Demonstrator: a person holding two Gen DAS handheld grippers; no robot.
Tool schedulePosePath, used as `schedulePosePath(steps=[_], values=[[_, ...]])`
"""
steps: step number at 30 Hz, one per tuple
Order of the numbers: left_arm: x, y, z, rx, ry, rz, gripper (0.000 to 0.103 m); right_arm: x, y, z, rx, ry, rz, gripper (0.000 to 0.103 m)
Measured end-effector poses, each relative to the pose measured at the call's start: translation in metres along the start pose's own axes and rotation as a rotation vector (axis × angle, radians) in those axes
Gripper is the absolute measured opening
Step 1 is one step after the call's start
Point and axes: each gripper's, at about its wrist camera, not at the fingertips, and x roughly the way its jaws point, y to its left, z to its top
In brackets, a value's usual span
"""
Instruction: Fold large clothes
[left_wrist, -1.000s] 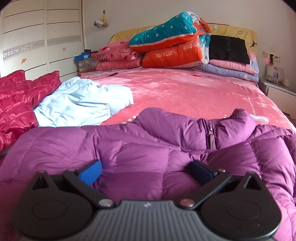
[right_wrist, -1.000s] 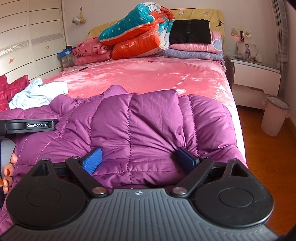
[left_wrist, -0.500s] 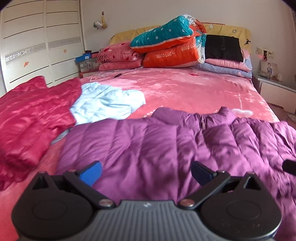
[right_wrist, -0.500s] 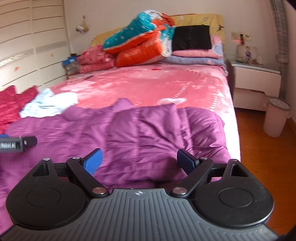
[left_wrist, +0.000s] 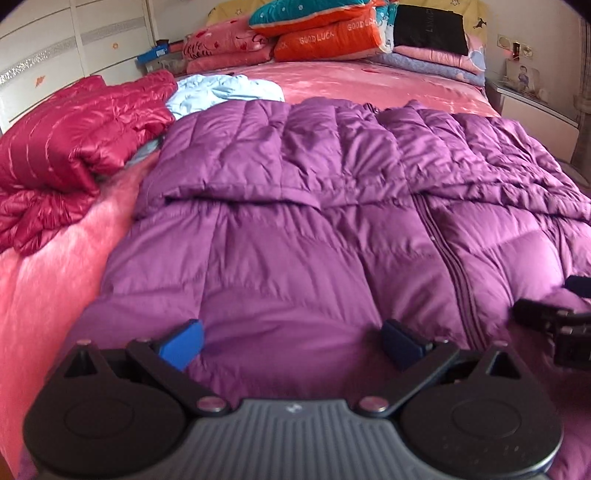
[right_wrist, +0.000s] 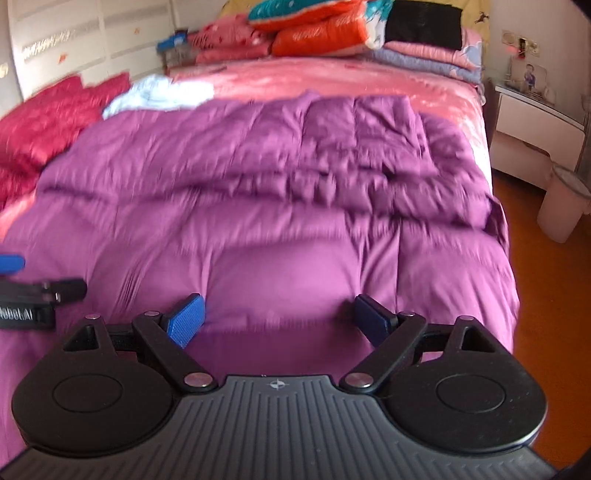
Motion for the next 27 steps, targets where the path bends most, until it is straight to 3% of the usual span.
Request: schedulePosePath(steps=[10,27], values=[[-0.032,-0.011,-0.032,0.074,0.037,-0.041,0.102,-0.044,0.015,-0.044,-0.082,0.117,0.014,0.103],[-0.09,-0.012,-0.075,0.102,0.085,-0.127,0.102,-0.099,0.01,-0.083,-0.035,0.246,0.128,0.103]])
